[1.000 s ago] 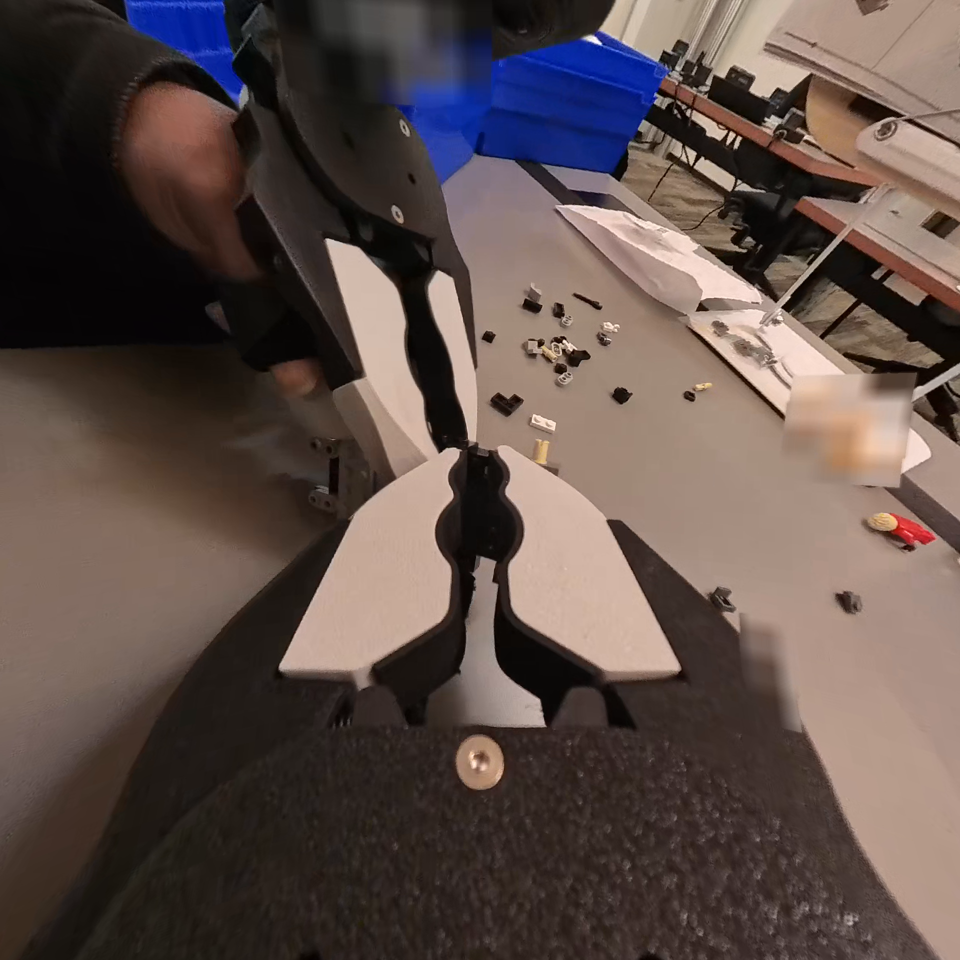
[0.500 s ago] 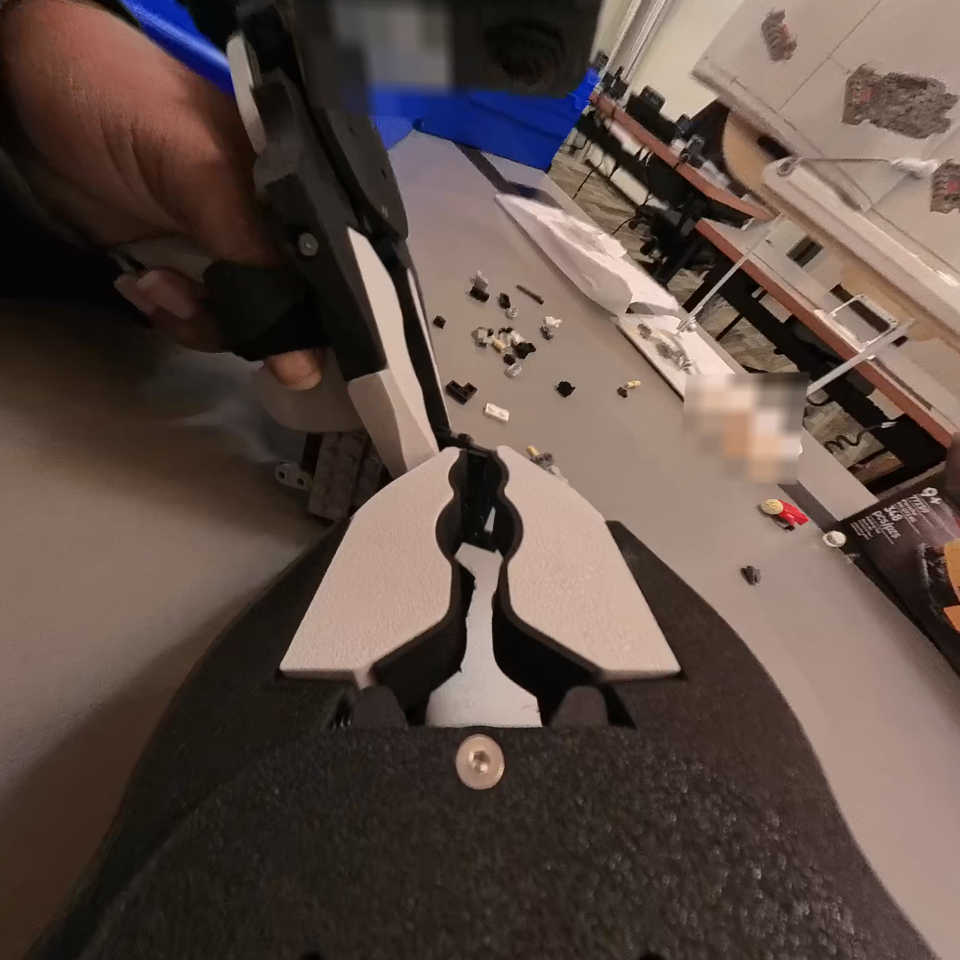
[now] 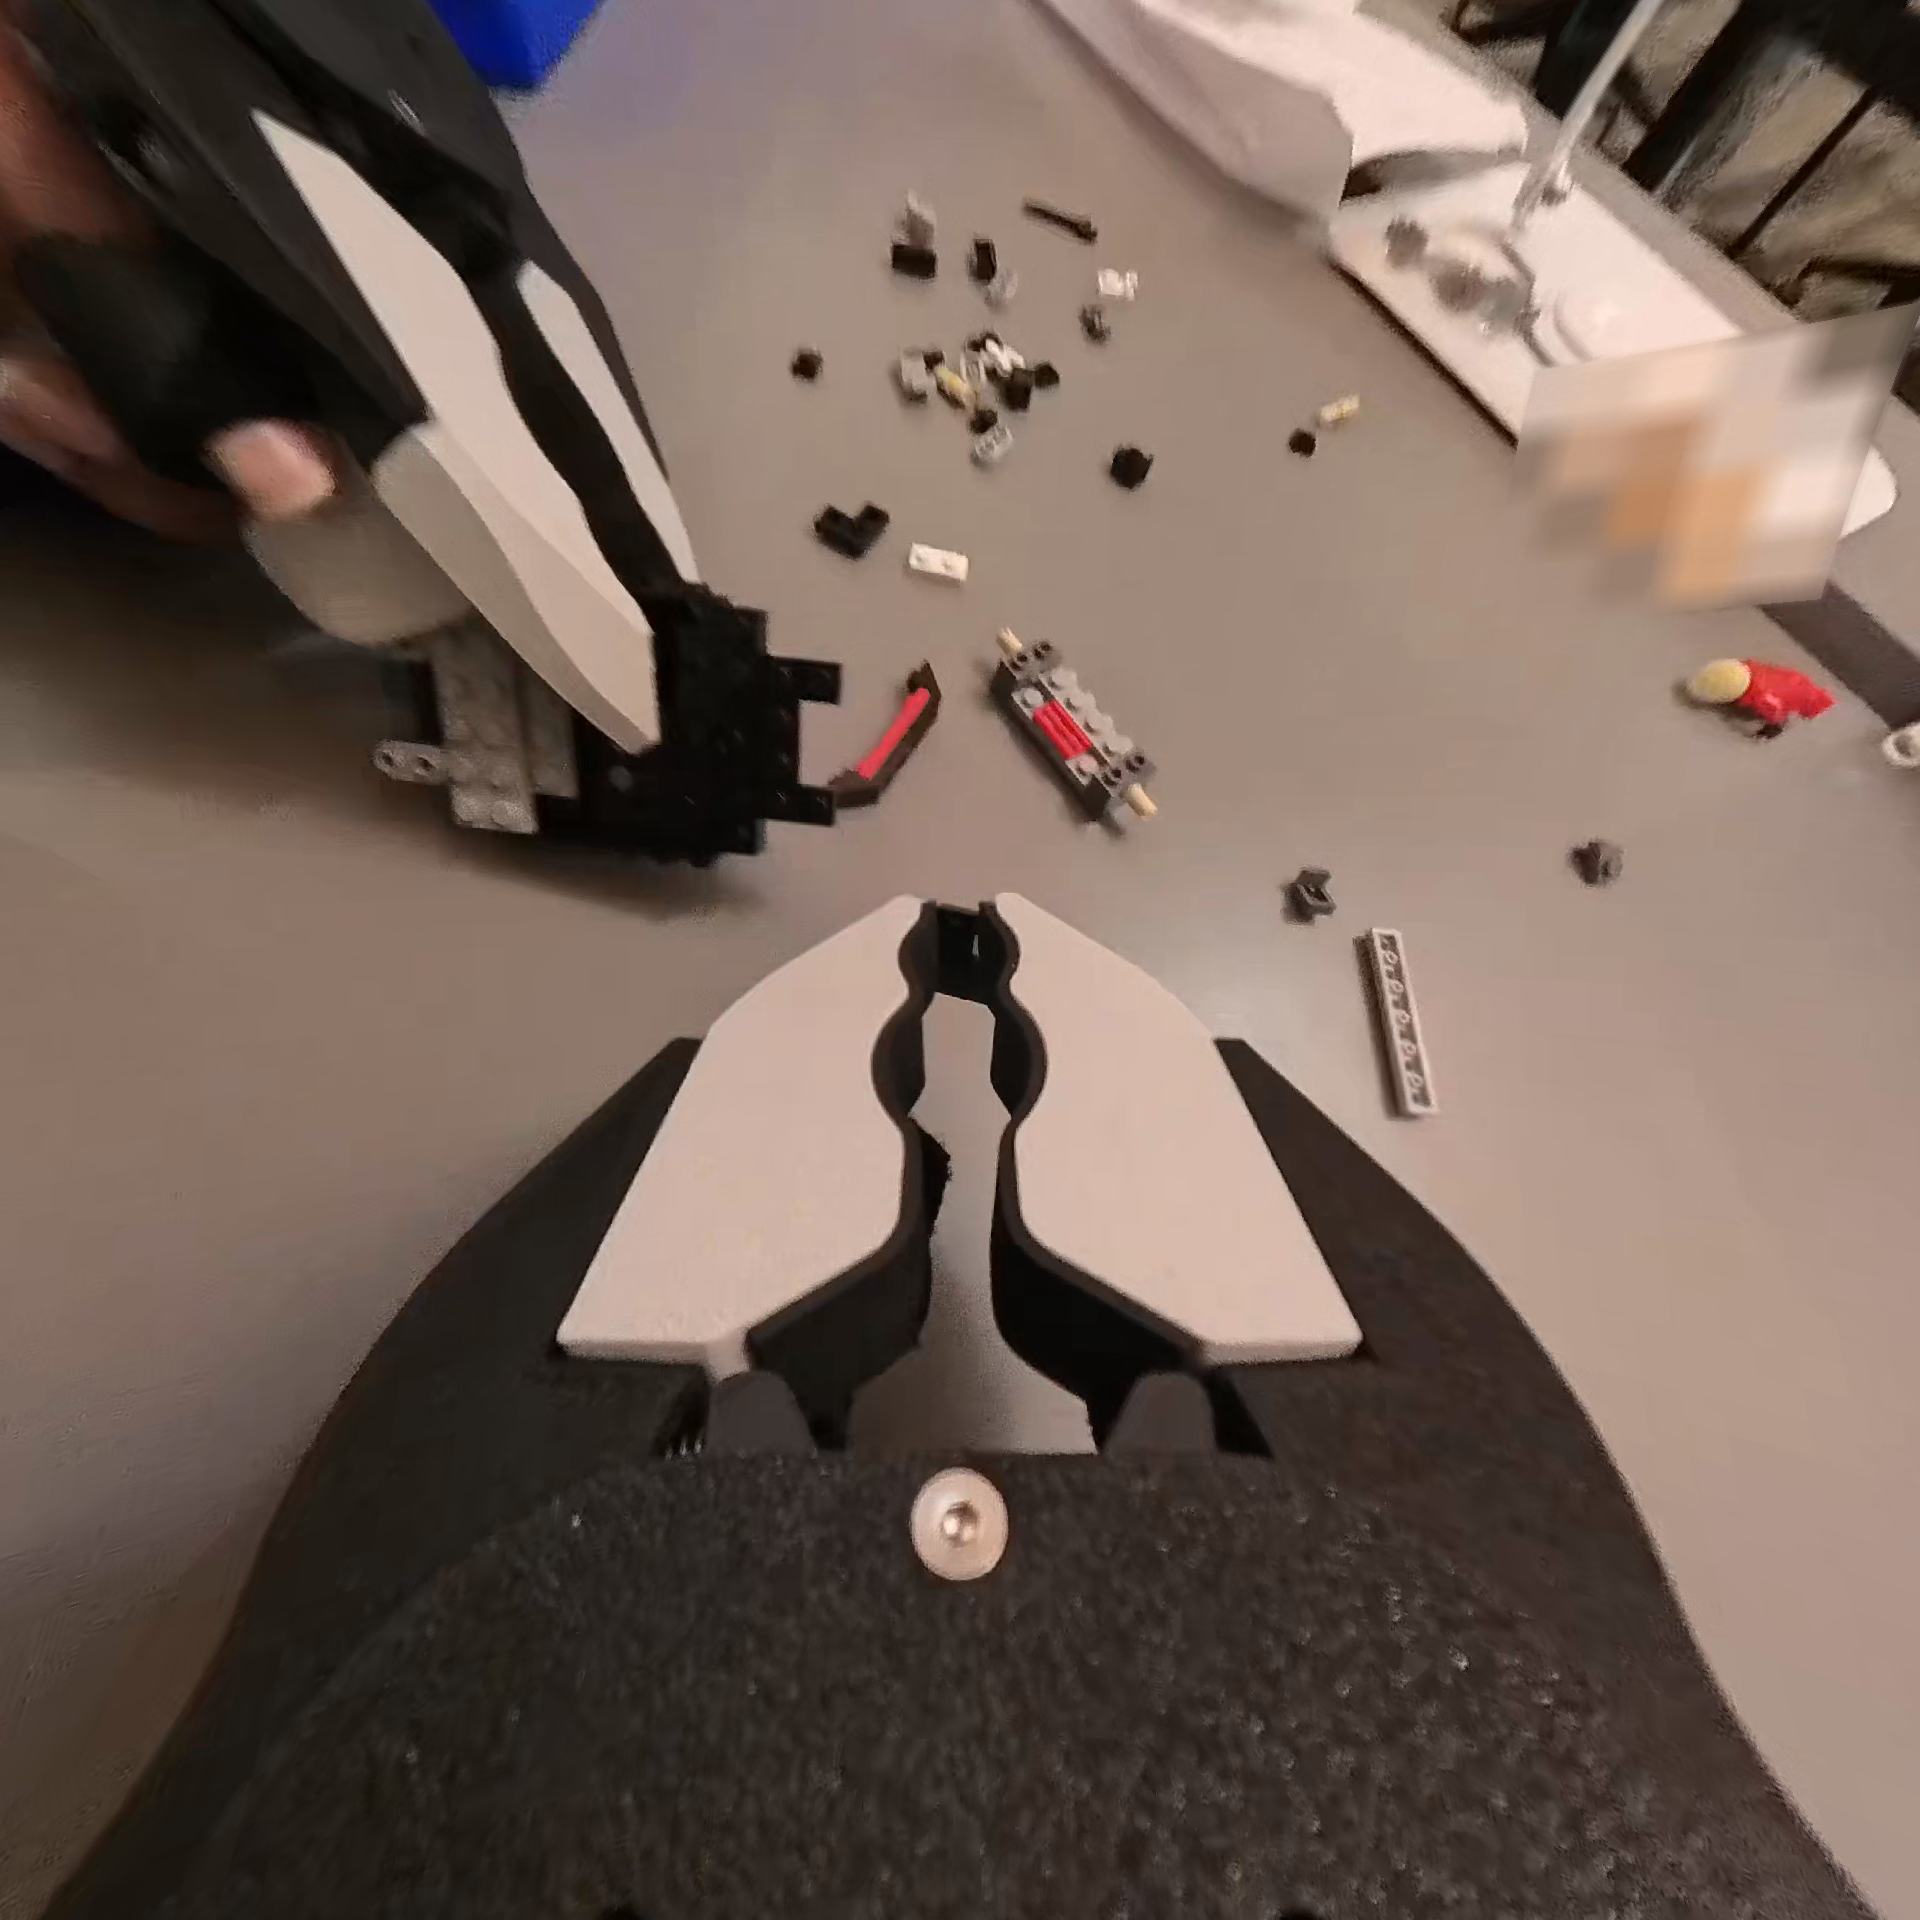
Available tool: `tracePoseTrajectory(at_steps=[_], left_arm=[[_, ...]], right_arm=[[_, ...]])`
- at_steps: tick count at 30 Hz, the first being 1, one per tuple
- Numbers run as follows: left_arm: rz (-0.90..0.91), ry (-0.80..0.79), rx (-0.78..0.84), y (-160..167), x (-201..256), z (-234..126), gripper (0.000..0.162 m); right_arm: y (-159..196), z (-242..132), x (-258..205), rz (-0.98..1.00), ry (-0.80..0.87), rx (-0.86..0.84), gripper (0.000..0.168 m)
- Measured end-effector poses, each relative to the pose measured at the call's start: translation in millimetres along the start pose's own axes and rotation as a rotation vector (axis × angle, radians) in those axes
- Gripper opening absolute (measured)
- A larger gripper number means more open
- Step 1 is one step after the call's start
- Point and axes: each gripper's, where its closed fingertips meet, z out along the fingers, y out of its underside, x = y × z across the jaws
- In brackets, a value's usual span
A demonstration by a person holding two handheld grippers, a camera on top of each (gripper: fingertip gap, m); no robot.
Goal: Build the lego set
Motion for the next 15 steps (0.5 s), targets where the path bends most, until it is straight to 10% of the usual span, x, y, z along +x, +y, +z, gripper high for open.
tracePoseTrajectory(at_steps=[15], left_arm=[[-0.230,0.221,0.102,-14.2,9.5,-7.9,0.012]], right_arm=[[-23.4,-0.9,-6.2,0.093,-0.166,0.070,0.020]])
